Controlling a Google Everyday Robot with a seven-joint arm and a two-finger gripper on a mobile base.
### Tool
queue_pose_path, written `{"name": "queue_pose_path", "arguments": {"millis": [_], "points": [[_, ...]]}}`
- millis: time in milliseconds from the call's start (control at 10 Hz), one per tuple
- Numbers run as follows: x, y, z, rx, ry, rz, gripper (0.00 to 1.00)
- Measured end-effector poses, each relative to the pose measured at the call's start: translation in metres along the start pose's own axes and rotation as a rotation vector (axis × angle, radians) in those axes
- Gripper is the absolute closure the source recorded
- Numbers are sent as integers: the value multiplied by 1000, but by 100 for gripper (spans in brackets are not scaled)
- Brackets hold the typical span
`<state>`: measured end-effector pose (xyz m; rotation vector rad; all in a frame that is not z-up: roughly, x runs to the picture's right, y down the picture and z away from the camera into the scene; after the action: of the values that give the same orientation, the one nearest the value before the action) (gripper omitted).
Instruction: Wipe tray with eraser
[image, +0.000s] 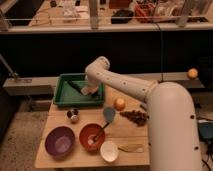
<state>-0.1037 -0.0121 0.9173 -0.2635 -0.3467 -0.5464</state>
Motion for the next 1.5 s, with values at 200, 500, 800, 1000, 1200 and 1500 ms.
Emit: {"name": "queue_pose_path", "arguments": {"millis": [200,500,800,1000,1200,1500], "points": [[-12,-9,1,-27,-36,-23,100],[-22,-14,6,-47,-72,-34,100],[-25,-8,23,-60,-45,-35,100],[-28,-7,32,-68,-46,-43,100],[-35,-7,38,-77,-56,-53,100],[-22,-2,41,-99,-39,-36,100]]}}
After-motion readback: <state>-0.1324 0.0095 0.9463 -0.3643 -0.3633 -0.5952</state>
